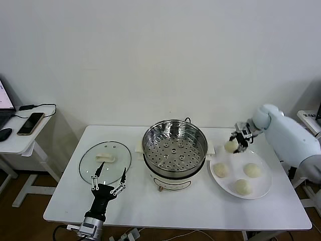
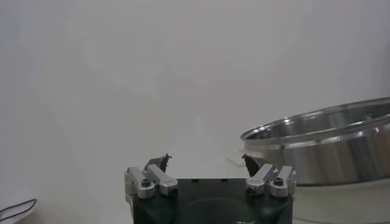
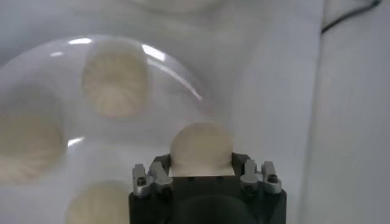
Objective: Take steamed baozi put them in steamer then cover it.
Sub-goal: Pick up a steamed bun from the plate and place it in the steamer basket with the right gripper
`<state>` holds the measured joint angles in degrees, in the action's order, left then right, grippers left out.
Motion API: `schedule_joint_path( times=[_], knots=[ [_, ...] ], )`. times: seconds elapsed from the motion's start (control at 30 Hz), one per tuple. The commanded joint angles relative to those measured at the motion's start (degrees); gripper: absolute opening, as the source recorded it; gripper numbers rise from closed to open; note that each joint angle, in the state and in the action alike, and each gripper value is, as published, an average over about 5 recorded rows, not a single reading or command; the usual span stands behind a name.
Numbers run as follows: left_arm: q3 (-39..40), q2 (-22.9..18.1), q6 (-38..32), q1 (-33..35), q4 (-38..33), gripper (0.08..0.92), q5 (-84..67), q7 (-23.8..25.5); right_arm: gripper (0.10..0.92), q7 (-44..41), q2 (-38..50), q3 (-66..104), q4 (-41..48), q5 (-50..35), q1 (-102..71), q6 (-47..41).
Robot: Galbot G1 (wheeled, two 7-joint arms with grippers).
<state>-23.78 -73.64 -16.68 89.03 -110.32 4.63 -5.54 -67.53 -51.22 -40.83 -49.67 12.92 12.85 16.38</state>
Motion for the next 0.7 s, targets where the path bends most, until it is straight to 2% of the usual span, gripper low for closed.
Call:
schedule_joint_path(
  times=[0.03, 0.23, 0.4, 0.7],
  knots=[
    [-0.04, 0.04, -0.07, 0.02, -0.15, 0.823, -0.06, -0.01, 0.674, -1.86, 0.21, -13.40, -14.69, -7.30, 16.89, 11.65],
    [-0.11, 0.05, -0.18, 0.14, -0.40, 0.823, -0.07, -0.05, 0.670, -2.20, -4.50, -19.43, -21.86, -8.11, 23.01, 14.70],
    [-0.11, -0.04, -0.28, 0.38, -0.77, 0.823, -0.08, -0.12, 0.674, -3.95, -6.95, -20.66, -25.11, -4.49, 21.11, 17.06],
    [-0.47, 0.01, -0.49, 0.71, -1.26, 0.823, -0.49, -0.29, 0.687, -2.97, -11.51, -19.13, -21.49, 8.09, 12.73, 22.39]
  ],
)
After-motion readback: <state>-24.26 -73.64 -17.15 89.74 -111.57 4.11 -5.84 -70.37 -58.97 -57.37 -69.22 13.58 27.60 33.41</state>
